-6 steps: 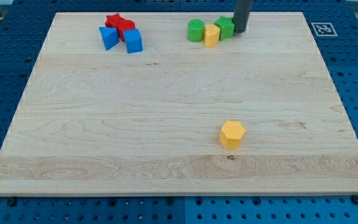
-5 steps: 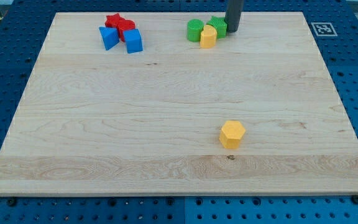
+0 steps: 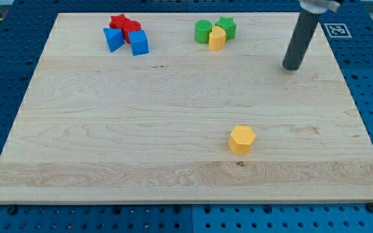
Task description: Move the yellow hexagon towards center right
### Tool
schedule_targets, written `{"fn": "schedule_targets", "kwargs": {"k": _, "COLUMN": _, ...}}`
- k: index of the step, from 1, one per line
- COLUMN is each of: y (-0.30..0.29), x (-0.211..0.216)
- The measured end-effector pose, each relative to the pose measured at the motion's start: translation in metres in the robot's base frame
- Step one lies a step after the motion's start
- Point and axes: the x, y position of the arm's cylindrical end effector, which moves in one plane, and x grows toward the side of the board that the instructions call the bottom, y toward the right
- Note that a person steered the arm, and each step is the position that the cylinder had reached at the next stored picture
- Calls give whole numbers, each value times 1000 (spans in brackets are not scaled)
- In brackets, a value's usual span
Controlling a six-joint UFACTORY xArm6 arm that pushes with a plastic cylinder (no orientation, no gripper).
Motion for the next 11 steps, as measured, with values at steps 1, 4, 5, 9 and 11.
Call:
{"fn": "schedule_targets", "kwargs": {"k": 1, "y": -8, "x": 45}}
{"fn": "schedule_targets", "kwargs": {"k": 4, "y": -85, "x": 96}}
{"fn": "schedule_targets", "kwargs": {"k": 5, "y": -112, "x": 112}}
{"fn": "schedule_targets", "kwargs": {"k": 9, "y": -133, "x": 181}}
{"fn": "schedule_targets", "kwargs": {"k": 11, "y": -106, "x": 184}}
